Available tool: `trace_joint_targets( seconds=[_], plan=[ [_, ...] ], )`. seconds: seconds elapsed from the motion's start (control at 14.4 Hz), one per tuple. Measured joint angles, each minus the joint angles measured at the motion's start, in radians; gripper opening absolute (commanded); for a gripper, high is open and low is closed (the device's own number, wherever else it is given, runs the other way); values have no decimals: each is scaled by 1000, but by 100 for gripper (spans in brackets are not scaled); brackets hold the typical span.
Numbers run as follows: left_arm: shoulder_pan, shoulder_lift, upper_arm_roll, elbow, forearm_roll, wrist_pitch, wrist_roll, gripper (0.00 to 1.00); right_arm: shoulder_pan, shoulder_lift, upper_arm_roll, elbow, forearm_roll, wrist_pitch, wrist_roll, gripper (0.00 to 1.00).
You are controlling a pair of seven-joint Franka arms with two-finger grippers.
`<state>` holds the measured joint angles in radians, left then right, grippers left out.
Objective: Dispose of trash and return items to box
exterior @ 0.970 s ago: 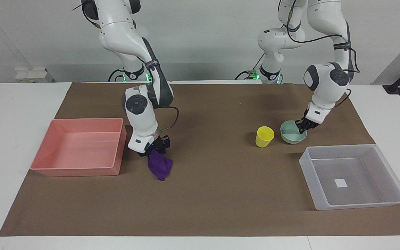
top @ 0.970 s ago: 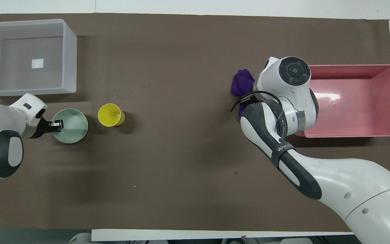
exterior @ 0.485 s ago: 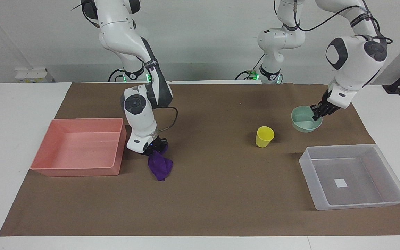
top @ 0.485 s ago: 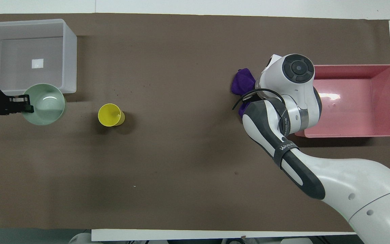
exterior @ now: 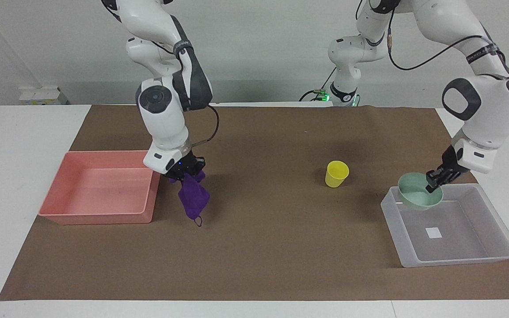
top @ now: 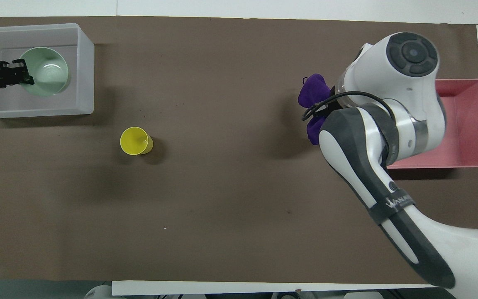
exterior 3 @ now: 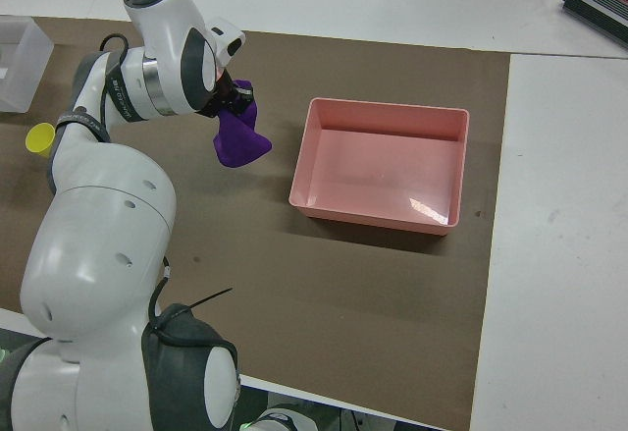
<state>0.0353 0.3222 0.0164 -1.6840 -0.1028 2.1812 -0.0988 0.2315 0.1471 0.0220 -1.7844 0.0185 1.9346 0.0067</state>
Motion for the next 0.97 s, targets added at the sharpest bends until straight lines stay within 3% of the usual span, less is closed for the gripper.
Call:
trace_joint_targets(
  seconds=[0.21,0.28,0.35,0.55,0.69,0.76,0.97],
  plan=[
    [23,124,1,15,0,122,3,0,-74,-49,-2,58,-6,-107,-4,0],
    [25,152,1,15,0,148,3,13,-110,-58,-2,60,-7,-128,-17,0],
    [25,171,1,14,0,165,3,54,-150,-62,-3,60,-8,-144,-38,0],
    [25,188,1,14,0,191,3,78,-283,-62,-6,23,-9,-141,-121,0],
    [25,174,4,43,0,168,3,95,-352,-59,-7,-56,-9,-74,-155,0],
    [25,153,5,66,0,140,3,100,-367,-56,-7,-93,-9,-40,-159,1],
    [10,30,0,87,0,3,0,100,-374,-45,-5,-199,-9,70,-159,1]
  ],
)
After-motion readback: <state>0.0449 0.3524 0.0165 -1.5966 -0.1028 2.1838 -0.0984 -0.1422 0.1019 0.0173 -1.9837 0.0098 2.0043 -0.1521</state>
